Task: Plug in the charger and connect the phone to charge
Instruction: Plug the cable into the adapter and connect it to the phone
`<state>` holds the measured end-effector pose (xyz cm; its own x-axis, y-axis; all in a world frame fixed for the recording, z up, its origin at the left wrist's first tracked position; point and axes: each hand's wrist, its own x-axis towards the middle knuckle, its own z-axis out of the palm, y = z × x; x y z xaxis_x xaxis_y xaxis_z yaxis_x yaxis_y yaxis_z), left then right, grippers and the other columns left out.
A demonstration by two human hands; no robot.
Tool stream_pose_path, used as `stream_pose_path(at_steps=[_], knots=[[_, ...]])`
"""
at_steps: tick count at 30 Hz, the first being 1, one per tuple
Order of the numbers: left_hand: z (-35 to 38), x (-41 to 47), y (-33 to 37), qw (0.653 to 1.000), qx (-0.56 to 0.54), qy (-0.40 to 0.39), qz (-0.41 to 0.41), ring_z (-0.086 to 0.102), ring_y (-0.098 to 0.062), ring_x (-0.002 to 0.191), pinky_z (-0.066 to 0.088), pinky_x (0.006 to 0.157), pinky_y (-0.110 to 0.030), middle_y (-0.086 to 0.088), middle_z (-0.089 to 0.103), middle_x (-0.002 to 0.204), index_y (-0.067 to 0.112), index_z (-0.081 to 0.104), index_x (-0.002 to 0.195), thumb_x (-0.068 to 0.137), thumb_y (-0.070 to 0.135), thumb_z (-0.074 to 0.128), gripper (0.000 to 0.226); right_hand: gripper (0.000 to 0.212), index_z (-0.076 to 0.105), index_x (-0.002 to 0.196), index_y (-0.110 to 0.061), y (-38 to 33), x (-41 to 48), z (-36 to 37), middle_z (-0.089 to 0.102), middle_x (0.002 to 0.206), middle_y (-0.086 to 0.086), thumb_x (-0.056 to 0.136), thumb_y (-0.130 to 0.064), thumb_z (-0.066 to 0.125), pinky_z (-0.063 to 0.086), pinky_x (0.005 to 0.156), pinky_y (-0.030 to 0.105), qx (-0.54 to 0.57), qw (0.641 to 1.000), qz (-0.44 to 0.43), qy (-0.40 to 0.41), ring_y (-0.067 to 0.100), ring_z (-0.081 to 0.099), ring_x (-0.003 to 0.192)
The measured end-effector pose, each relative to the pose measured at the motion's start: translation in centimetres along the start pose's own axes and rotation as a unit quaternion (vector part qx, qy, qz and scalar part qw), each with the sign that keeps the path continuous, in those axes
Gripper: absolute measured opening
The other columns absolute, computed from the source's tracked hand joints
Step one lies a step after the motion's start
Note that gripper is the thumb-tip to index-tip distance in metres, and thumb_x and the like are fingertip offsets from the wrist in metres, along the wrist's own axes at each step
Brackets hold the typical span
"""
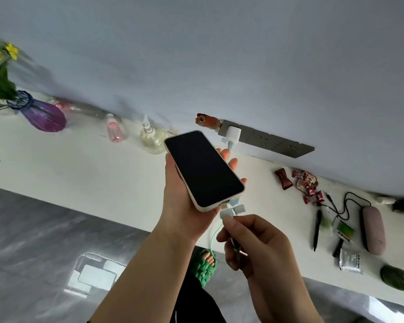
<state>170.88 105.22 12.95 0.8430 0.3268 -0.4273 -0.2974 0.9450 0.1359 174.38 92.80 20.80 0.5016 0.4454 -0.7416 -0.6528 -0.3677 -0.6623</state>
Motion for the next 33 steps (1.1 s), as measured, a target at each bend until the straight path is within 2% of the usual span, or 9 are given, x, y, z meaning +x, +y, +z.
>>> stream_pose_path(at_steps=[8, 12, 16, 23, 29, 33], knots=[[-0.9, 0.1, -0.3, 1.000, 0.013, -0.008, -0.008, 0.063, -0.026, 0.116, 0.056, 0.084, -0.051, -0.006, 0.068, 0.124, 0.023, 0.063, 0.122, 0.091, 0.067, 0.025, 0.065, 0.015, 0.072, 0.069, -0.008, 0.4, 0.7, -0.7, 0.070, 0.063, 0.009, 0.078, -0.021, 0.072, 0.040, 0.040, 0.021, -0.001, 1.000, 0.015, 0.014, 0.014, 0.051, 0.043], [-1.1, 0.3, -0.4, 0.999, 0.030, -0.005, -0.009, 0.063, -0.025, 0.116, 0.056, 0.085, -0.051, -0.005, 0.069, 0.121, 0.025, 0.062, 0.123, 0.091, 0.067, 0.021, 0.067, 0.018, 0.073, 0.067, -0.011, 0.4, 0.8, -0.9, 0.070, 0.063, 0.007, 0.070, -0.028, 0.074, 0.040, 0.041, 0.021, -0.010, 1.000, 0.018, 0.005, 0.013, 0.051, 0.043], [-0.9, 0.6, -0.2, 0.998, 0.060, -0.001, -0.008, 0.064, -0.026, 0.116, 0.056, 0.084, -0.050, -0.002, 0.071, 0.119, 0.028, 0.066, 0.117, 0.089, 0.069, 0.025, 0.065, 0.025, 0.074, 0.067, -0.010, 0.4, 1.0, -1.2, 0.069, 0.061, 0.007, 0.059, -0.034, 0.075, 0.040, 0.040, 0.023, 0.010, 0.999, 0.044, 0.002, 0.013, 0.049, 0.042], [-1.0, 0.9, -0.2, 0.998, 0.069, -0.004, -0.006, 0.064, -0.023, 0.115, 0.055, 0.088, -0.049, -0.001, 0.071, 0.118, 0.029, 0.070, 0.112, 0.090, 0.068, 0.021, 0.067, 0.019, 0.073, 0.063, -0.013, 0.7, 1.2, -1.0, 0.069, 0.064, 0.008, 0.065, -0.032, 0.075, 0.041, 0.043, 0.024, 0.027, 0.998, 0.061, -0.021, 0.014, 0.051, 0.044], [-1.6, 0.8, -0.4, 0.999, 0.047, 0.003, -0.002, 0.065, -0.023, 0.114, 0.057, 0.083, -0.049, -0.004, 0.070, 0.119, 0.026, 0.064, 0.119, 0.091, 0.067, 0.020, 0.066, 0.021, 0.074, 0.066, -0.015, 0.7, 1.5, -0.9, 0.071, 0.066, 0.007, 0.064, -0.035, 0.075, 0.041, 0.043, 0.024, 0.012, 0.998, 0.058, -0.022, 0.014, 0.051, 0.045], [-2.0, 0.9, -0.3, 0.999, 0.050, 0.006, -0.010, 0.065, -0.024, 0.114, 0.057, 0.083, -0.049, -0.004, 0.071, 0.117, 0.024, 0.071, 0.111, 0.091, 0.068, 0.023, 0.068, 0.019, 0.073, 0.065, -0.013, 0.8, 1.6, -0.8, 0.068, 0.063, 0.007, 0.068, -0.031, 0.075, 0.040, 0.042, 0.024, 0.018, 0.997, 0.069, -0.024, 0.014, 0.049, 0.045]])
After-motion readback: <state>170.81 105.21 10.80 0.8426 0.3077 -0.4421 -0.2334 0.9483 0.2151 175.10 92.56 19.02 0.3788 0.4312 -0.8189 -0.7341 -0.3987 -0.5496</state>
